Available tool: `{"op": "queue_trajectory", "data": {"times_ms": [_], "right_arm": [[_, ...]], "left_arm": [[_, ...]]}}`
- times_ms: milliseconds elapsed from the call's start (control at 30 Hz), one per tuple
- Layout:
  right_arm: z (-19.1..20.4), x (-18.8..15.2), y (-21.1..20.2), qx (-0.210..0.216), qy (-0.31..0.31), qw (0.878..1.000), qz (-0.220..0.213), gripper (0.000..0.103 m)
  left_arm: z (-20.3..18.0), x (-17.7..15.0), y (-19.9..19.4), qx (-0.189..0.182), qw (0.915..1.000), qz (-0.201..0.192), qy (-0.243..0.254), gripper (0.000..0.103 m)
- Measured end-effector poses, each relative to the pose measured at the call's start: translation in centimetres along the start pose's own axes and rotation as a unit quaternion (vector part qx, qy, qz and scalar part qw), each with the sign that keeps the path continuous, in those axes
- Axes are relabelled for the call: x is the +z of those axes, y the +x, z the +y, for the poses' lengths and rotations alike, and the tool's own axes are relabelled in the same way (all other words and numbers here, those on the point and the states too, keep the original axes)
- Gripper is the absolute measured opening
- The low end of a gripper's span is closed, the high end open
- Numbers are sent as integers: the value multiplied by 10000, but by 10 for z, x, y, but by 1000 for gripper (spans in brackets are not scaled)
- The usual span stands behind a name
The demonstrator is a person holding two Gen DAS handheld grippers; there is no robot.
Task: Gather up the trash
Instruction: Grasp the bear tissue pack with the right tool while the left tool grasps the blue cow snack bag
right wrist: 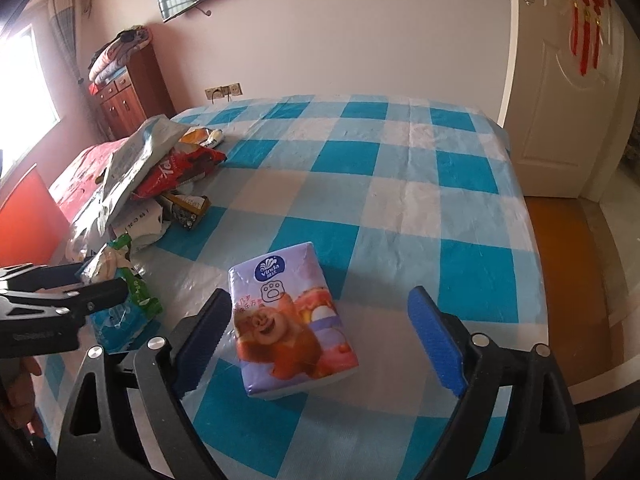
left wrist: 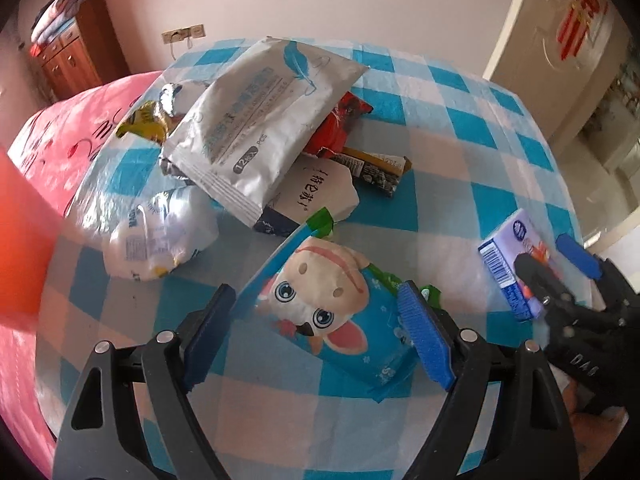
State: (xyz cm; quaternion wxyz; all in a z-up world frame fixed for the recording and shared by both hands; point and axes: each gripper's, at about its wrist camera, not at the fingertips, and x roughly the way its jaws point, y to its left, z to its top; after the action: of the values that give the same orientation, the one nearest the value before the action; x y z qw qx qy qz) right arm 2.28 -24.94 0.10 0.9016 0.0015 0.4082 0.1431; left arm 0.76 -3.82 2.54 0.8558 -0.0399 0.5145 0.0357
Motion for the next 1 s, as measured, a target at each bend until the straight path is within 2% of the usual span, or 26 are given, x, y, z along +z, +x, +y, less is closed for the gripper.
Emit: {"op": "queue_trajectory", "data": {"times_ms": [167, 300, 500, 733, 900, 1000], "right_arm": [[3, -1, 6, -7, -121, 9999, 73, 89], [3, -1, 8, 3, -114, 9999, 61, 89], [8, -1, 10, -80, -220, 9997, 81, 89], [7, 0, 12, -95, -166, 9998, 97, 89], [4, 0, 11, -75, -87, 9999, 67, 89], [2, 1, 12, -58, -40, 10000, 65, 89]], "left_arm": [[12, -8, 2, -142, 9973, 169, -700, 84], [13, -10, 3, -183, 9952, 184, -947, 84], [10, -12, 9, -359, 9952, 178, -898, 84], [8, -2, 16, -358, 9962, 39, -788, 85], [-5, 8, 23, -349, 9985, -116, -397, 85], [-9, 7, 19, -260, 9990, -269, -237, 76]]}}
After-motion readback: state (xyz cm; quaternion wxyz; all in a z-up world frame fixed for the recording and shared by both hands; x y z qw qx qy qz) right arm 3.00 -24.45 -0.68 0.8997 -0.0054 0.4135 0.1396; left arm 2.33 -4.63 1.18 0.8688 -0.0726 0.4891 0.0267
